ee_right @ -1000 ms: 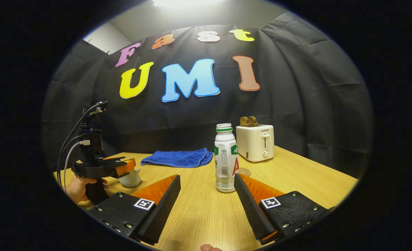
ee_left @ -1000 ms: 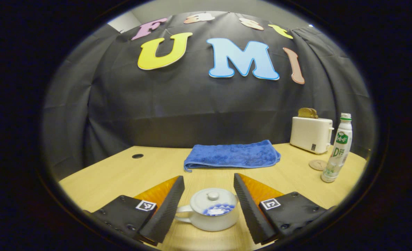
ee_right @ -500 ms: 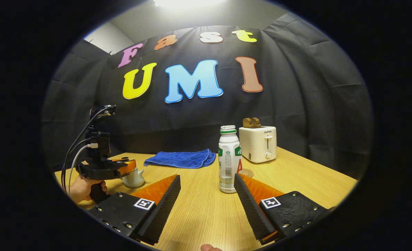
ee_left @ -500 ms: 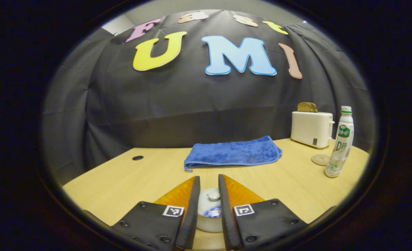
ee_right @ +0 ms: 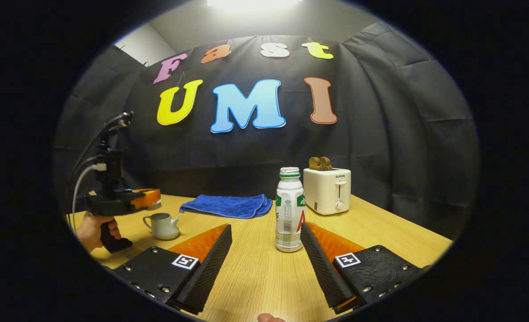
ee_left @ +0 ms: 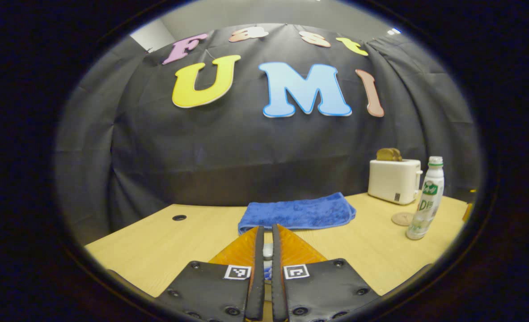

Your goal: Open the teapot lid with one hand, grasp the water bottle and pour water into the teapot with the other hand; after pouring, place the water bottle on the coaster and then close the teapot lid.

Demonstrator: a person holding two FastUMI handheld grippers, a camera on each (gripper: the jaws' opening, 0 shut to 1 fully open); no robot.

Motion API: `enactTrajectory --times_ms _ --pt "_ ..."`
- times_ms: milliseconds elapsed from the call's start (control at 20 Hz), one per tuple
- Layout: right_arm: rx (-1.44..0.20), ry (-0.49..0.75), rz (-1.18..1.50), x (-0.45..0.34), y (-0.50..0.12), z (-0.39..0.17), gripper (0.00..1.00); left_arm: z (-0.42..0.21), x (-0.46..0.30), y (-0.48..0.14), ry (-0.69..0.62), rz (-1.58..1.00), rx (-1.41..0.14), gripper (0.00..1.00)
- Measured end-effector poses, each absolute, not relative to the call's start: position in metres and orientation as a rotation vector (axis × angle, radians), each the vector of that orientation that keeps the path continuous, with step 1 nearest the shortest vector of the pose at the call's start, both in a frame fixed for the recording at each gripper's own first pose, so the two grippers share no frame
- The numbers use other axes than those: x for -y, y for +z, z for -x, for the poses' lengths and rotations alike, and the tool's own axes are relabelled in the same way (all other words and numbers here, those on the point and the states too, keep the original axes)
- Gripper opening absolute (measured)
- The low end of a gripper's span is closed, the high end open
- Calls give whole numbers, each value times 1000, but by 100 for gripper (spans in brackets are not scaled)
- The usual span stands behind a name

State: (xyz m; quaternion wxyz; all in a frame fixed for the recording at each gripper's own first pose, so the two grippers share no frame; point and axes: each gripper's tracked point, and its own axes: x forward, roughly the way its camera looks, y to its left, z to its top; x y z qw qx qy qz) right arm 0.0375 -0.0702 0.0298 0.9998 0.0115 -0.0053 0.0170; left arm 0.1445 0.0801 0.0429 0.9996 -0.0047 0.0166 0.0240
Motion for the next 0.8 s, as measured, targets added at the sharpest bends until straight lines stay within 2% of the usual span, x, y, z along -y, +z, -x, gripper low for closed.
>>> enactTrajectory --times_ms 200,250,300,350,400,450,500,800 --pt "22 29 27 73 33 -49 95 -91 -96 67 38 64 13 17" --pt "26 17 46 77 35 -54 95 -78 -101 67 43 62 21 13" --pt "34 -1 61 84 37 -59 95 -64 -104 66 44 66 21 17" --pt "43 -19 72 90 40 -66 95 -52 -105 62 38 72 16 12" --pt "44 -38 80 96 40 -74 95 -42 -103 59 29 82 14 17" --pt "34 -44 78 99 38 -82 92 -33 -101 57 21 90 15 17" --pt "18 -41 71 99 34 -91 95 -25 -98 55 11 96 17 17" --pt "-74 -54 44 112 13 -129 95 16 -59 49 -91 112 25 17"
